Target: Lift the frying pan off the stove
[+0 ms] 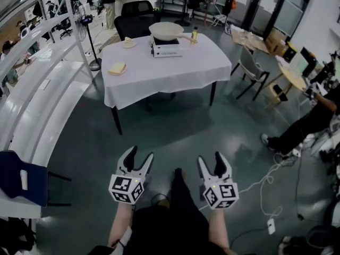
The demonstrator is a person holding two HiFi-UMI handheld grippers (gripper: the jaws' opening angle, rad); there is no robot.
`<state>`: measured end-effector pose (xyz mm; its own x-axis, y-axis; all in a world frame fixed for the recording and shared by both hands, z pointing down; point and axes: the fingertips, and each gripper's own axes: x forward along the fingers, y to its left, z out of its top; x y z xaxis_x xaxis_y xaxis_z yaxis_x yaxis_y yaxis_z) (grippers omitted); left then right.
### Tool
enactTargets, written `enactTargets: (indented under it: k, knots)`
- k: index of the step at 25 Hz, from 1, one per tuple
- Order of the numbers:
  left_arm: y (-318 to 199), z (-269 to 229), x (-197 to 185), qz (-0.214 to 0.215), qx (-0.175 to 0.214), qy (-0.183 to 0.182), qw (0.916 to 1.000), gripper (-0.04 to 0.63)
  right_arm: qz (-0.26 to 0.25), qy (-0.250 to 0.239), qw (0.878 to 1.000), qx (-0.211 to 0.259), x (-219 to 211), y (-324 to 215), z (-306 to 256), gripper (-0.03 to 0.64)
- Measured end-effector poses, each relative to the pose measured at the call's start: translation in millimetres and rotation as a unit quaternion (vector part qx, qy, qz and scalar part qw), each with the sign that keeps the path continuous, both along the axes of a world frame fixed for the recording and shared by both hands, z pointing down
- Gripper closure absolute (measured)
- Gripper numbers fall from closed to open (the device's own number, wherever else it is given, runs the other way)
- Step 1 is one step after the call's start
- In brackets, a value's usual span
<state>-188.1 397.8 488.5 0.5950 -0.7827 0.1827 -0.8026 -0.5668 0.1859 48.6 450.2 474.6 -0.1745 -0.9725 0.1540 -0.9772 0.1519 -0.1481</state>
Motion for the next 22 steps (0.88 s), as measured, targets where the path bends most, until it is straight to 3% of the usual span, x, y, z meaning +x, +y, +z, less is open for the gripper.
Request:
enactTargets:
  k: [11,22]
  knots:
    - [-59,0,29,0.005,-0.003,0.001,1.0000,0.334,-0.017,-0.013,1.000,-0.018,7,-63,13,0.339]
    - [-154,-6,63,-0.009,0.000,0.003,1.0000,0.334,-0.042,-0.004,0.999,-0.020,37,-171,10,0.339]
